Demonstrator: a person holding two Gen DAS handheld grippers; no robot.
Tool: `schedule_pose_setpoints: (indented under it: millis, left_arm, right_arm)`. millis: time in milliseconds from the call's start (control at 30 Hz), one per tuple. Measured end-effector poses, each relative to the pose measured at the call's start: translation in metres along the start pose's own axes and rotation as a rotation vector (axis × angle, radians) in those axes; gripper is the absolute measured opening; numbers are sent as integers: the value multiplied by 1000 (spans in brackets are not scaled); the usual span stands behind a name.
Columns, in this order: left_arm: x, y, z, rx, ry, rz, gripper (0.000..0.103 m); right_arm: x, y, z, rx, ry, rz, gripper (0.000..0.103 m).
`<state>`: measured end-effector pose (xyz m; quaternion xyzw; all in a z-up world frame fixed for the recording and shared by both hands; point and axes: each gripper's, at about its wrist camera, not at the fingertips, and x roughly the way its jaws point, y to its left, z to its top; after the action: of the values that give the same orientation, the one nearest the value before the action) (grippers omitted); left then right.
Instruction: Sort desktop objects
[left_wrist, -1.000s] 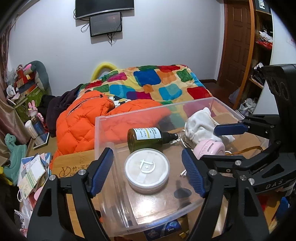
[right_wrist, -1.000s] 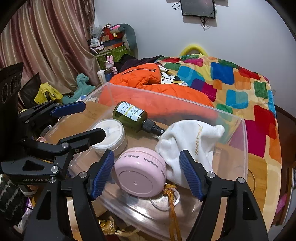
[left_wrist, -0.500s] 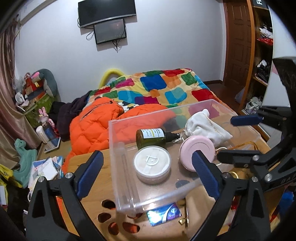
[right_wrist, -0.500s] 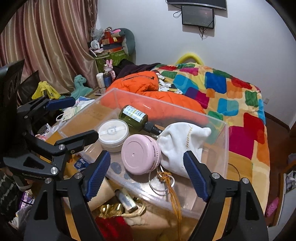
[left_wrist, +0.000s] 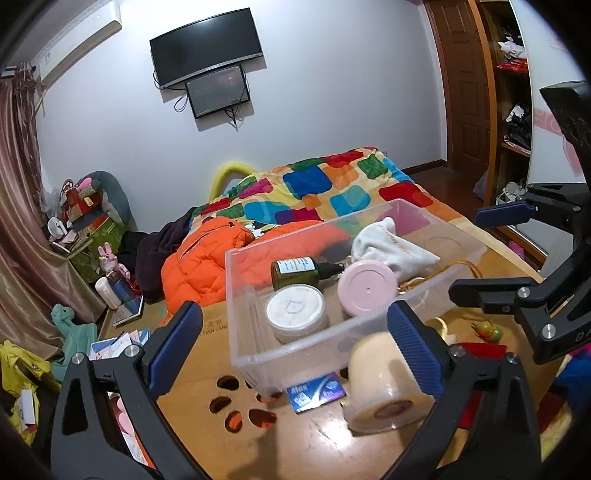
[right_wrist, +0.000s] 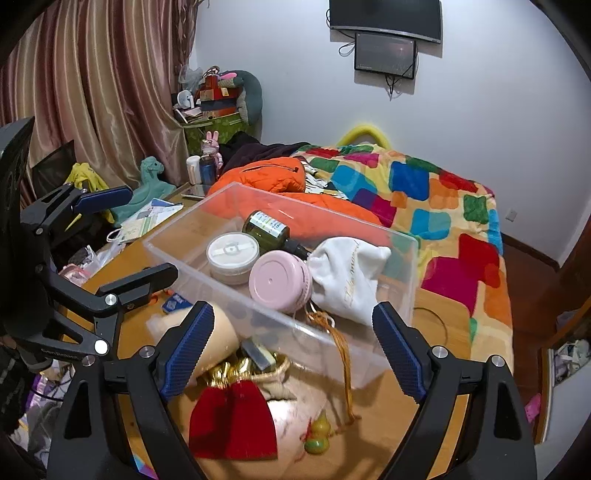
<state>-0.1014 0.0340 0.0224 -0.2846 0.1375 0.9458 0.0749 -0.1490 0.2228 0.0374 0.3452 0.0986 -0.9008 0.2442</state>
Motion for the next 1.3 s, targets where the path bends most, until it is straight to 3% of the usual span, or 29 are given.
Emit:
schedule_pose_setpoints:
  millis: [267, 667, 1300]
  left_arm:
    - [-12, -11, -13, -32, 20, -31, 101]
    - [-2, -35, -38, -41, 90, -76, 101]
    - [36, -41, -55, -156, 191, -123, 101]
  right_arm:
    - [-23, 0, -21, -41, -15, -80, 86]
    - [-26, -14, -64, -11, 27, -116, 87]
    - [10, -37, -99, 121, 97, -47, 84]
